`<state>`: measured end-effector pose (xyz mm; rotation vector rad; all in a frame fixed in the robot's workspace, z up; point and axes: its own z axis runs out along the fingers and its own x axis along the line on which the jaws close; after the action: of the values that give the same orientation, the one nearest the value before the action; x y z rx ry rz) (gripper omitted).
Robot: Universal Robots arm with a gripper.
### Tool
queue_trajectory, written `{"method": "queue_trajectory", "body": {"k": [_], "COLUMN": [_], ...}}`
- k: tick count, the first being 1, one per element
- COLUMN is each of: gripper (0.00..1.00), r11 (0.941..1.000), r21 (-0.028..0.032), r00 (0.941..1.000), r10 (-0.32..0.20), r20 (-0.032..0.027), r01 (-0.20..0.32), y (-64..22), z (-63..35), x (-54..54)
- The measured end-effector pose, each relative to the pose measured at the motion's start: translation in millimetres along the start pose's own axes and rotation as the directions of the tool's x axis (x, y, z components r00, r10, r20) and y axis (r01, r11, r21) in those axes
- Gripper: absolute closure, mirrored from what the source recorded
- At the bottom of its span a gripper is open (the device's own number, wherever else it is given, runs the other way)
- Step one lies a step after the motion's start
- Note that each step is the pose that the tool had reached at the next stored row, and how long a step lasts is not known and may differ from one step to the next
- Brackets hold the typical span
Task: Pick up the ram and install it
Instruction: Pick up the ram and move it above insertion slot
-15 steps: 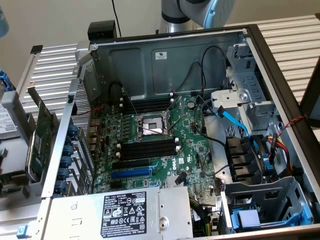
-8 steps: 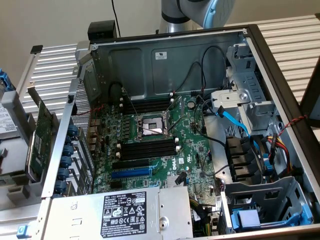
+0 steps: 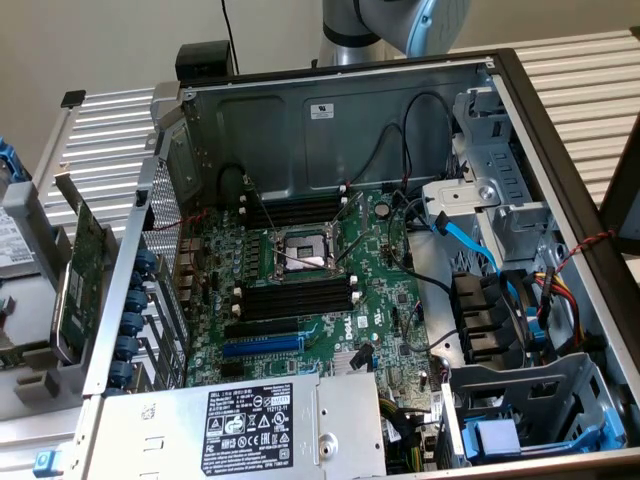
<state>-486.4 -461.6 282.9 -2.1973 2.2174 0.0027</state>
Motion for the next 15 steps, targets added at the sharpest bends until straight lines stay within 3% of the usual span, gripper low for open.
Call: {"method": "queue_trajectory", "body": {"k": [5,15], "gripper": [0.87,0.87], "r11": [1.0,1.0], "r21": [0.0001,-0.0001], "r00": [1.0,1.0], "r10": [0.0,0.0], "r20": [0.0001,0.0043], "r01": [0.0,0.0], "y": [-7.5,-42.7], "z": [-22.5,-62.7], "x": [0.6,3.8]}}
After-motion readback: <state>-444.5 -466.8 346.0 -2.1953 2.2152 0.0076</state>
